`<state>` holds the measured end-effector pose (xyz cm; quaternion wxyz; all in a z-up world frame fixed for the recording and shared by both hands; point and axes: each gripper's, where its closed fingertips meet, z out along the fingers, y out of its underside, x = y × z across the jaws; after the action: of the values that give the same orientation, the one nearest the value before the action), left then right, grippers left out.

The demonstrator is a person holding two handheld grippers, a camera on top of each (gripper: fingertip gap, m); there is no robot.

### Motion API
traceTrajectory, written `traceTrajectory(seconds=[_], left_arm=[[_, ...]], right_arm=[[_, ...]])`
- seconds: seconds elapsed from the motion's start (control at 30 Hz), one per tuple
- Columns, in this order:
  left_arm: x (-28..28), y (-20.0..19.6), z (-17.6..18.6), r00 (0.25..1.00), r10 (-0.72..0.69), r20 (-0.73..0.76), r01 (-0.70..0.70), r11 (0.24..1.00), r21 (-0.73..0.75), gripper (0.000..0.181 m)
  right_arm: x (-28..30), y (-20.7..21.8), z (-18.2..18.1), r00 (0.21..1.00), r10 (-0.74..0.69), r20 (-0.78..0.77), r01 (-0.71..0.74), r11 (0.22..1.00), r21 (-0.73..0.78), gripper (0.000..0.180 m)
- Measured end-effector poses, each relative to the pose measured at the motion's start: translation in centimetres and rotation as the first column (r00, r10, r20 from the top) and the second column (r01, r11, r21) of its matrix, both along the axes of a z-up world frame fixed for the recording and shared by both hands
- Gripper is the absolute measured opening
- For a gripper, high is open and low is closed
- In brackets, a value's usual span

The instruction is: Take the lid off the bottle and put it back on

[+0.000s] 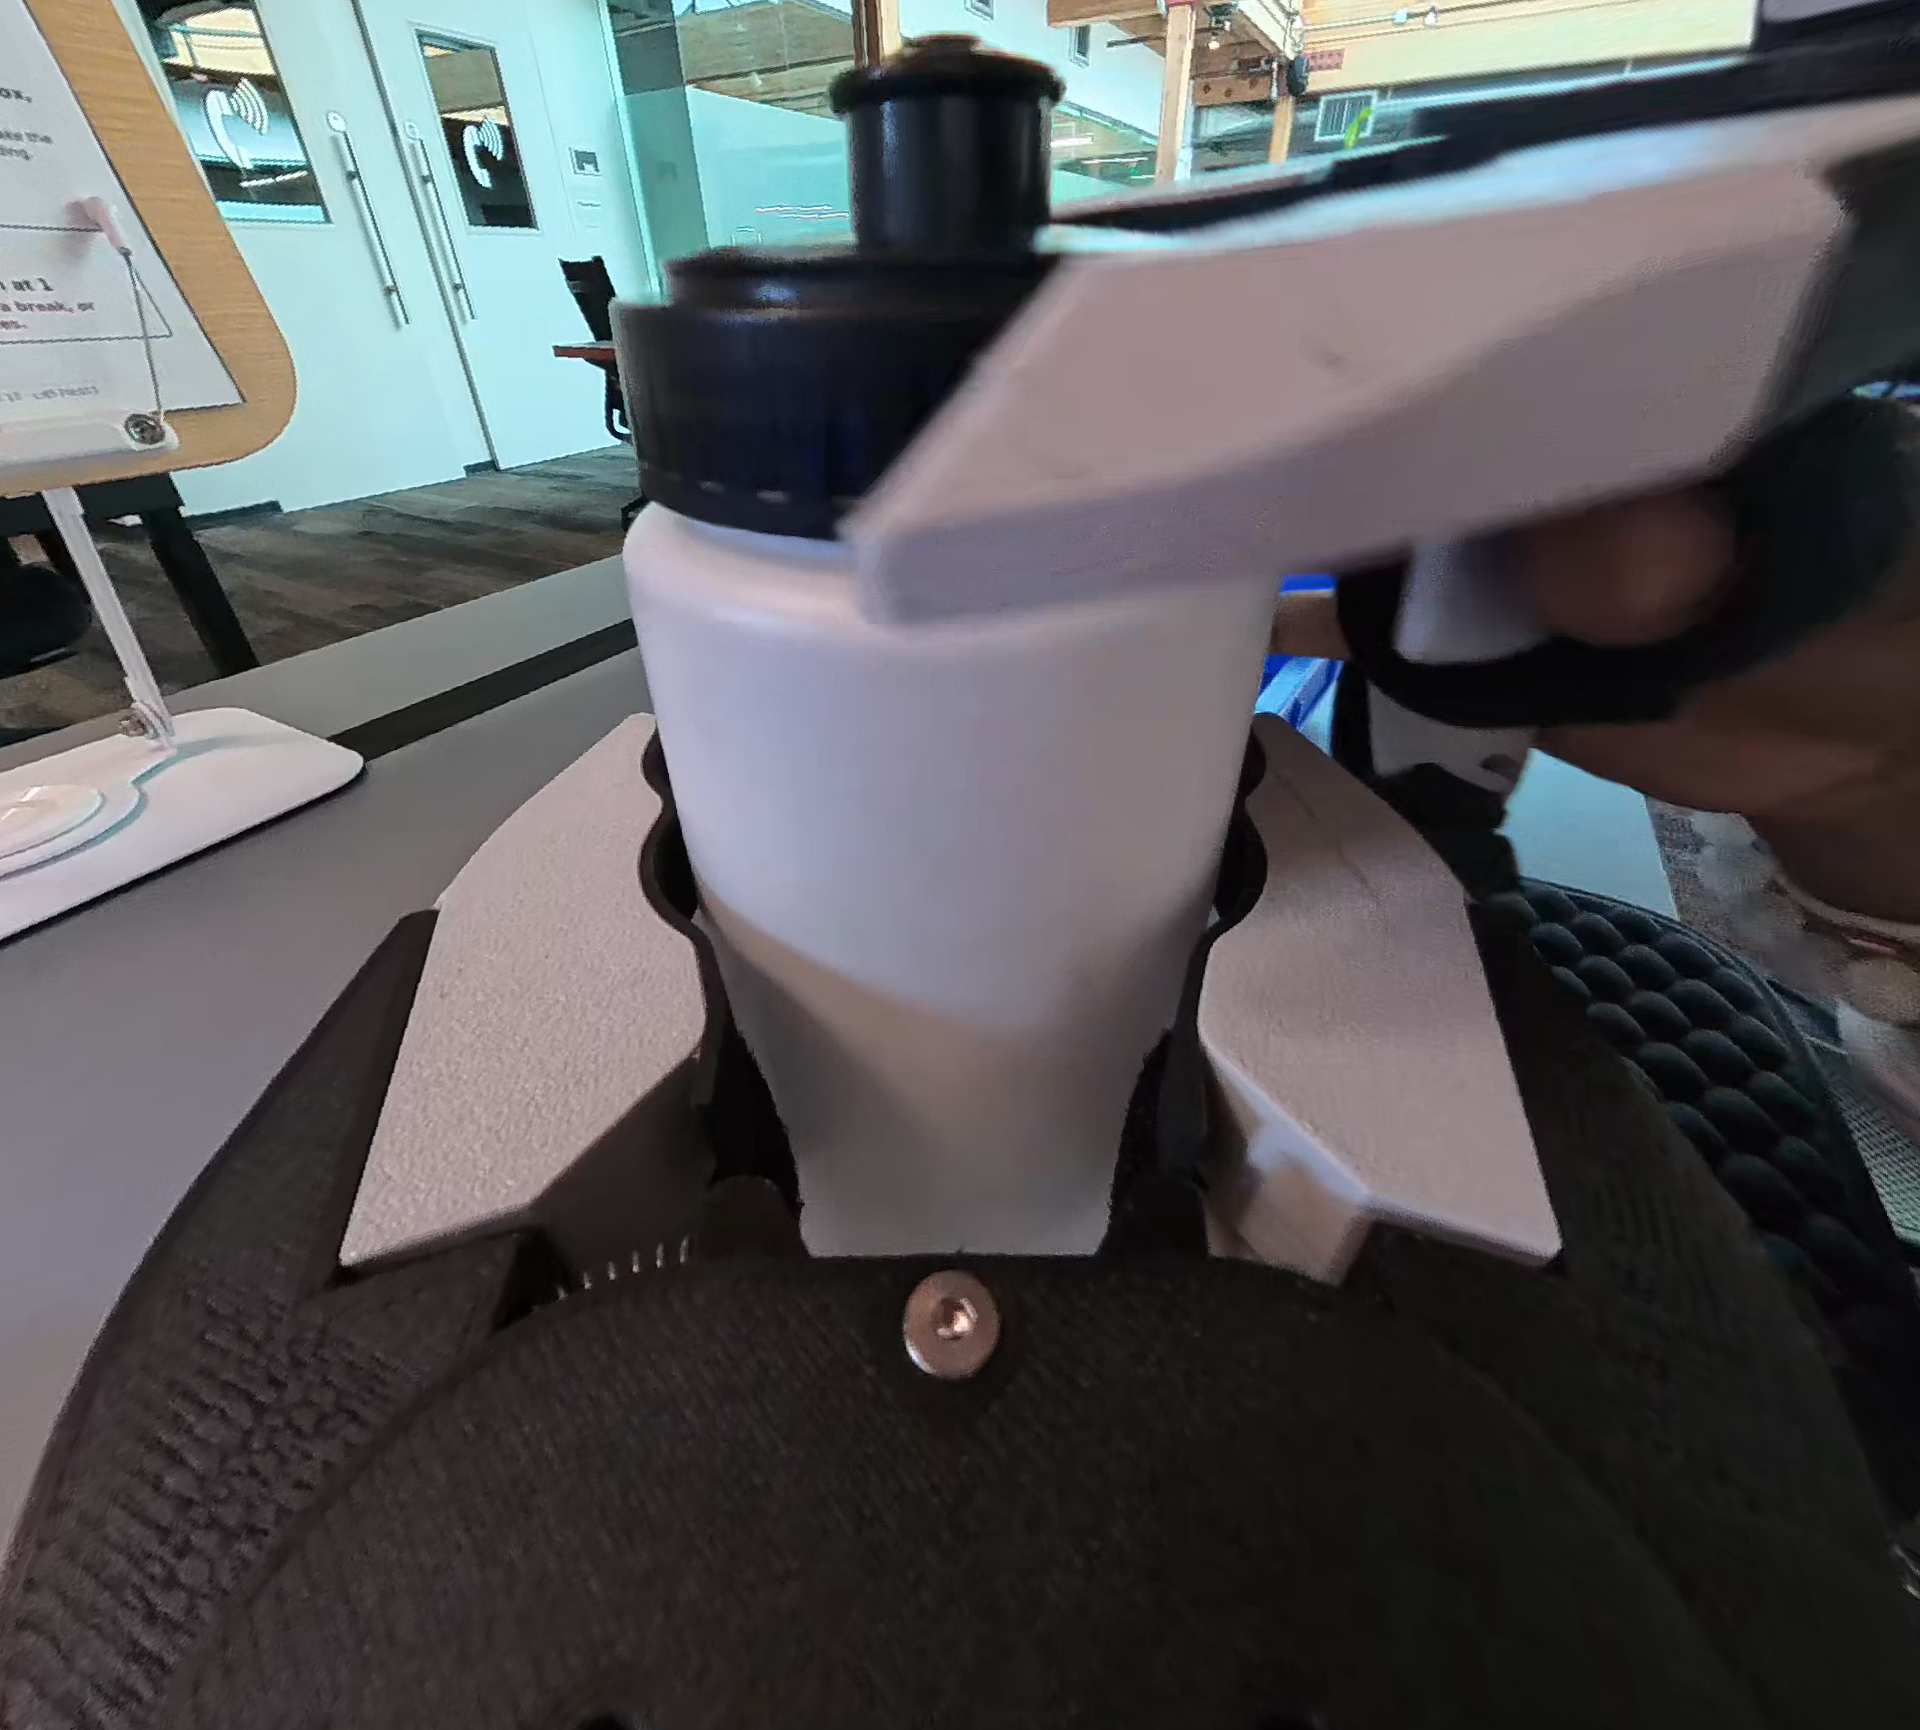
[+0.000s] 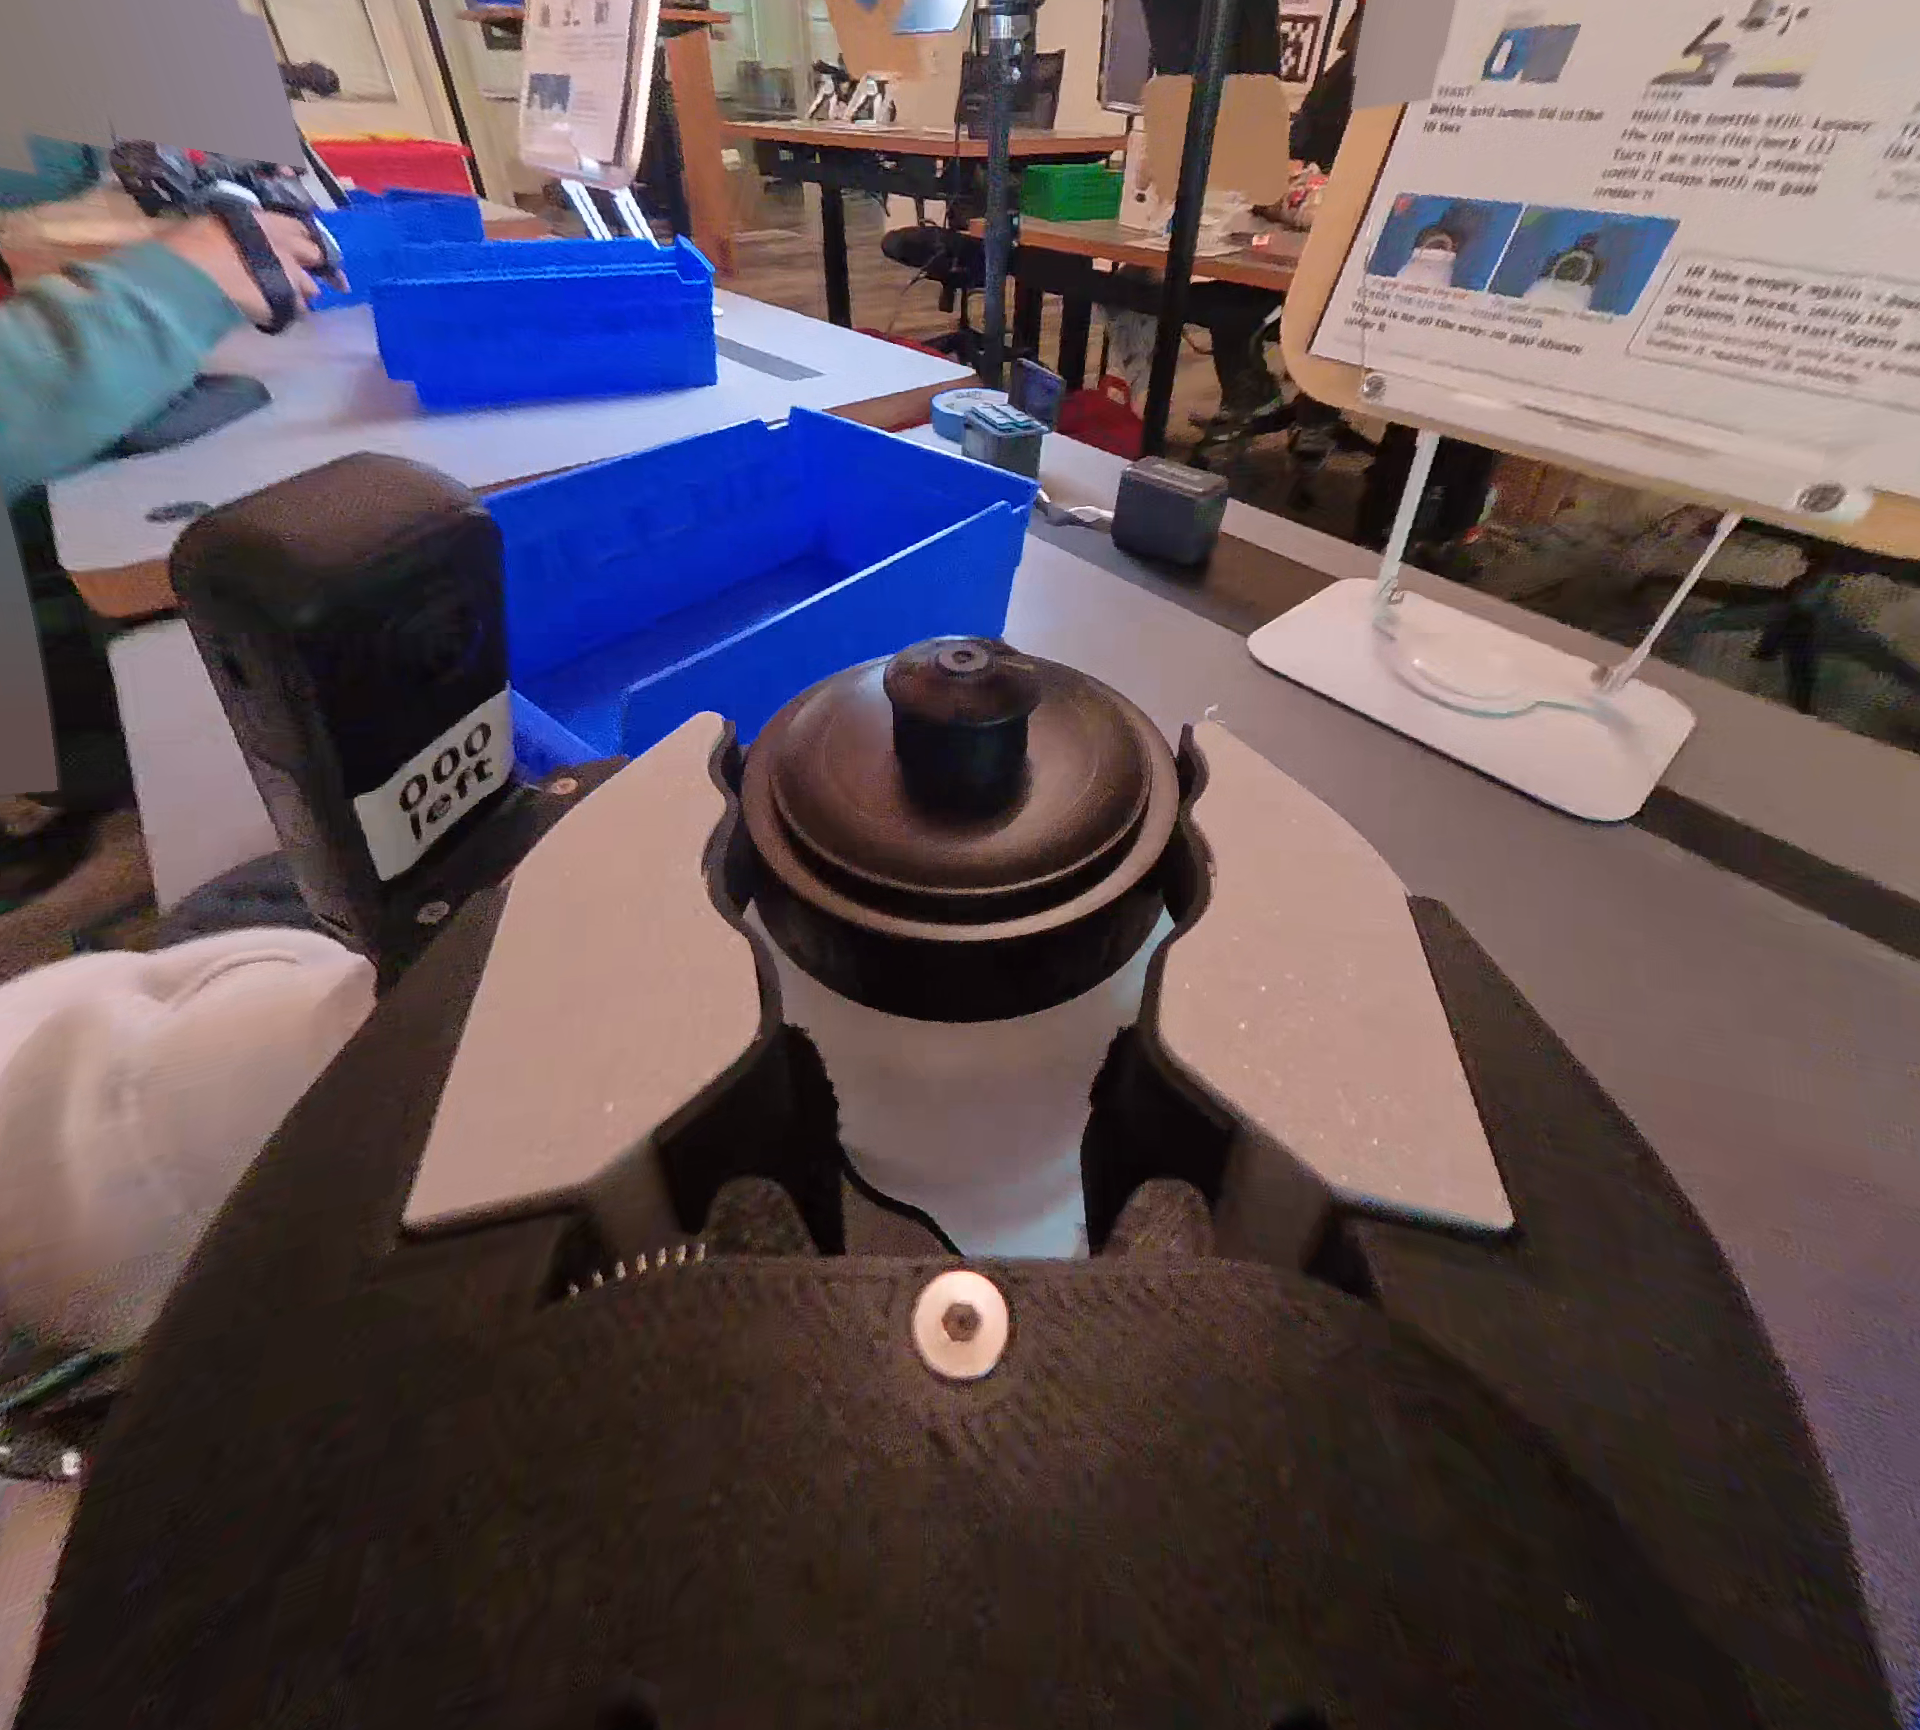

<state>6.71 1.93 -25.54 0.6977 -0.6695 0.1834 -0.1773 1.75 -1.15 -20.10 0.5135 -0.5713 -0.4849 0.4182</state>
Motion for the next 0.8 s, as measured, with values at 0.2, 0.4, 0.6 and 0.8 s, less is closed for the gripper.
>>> traceTrajectory(seconds=[0.2,0.4,0.6,0.8], left_arm=[[0.1,-0.2,0.0,0.999,-0.040,0.021,0.040,0.999,-0.005,0.099],[0.2,-0.3,0.0,0.998,-0.064,0.025,0.064,0.998,-0.003,0.099],[-0.4,0.1,0.0,1.000,0.019,0.018,-0.019,1.000,-0.008,0.099],[0.0,-0.1,0.0,1.000,0.004,0.006,-0.004,1.000,-0.004,0.099]], right_arm=[[0.0,-2.1,1.6,0.881,0.469,-0.058,-0.461,0.880,0.117,0.103],[0.4,-2.3,-0.1,0.666,0.746,0.020,-0.743,0.665,-0.069,0.082],[-0.4,-1.3,-0.1,0.909,0.416,-0.034,-0.417,0.906,-0.066,0.078],[-0.1,-0.7,0.0,0.994,0.106,-0.012,-0.105,0.992,0.071,0.088]])
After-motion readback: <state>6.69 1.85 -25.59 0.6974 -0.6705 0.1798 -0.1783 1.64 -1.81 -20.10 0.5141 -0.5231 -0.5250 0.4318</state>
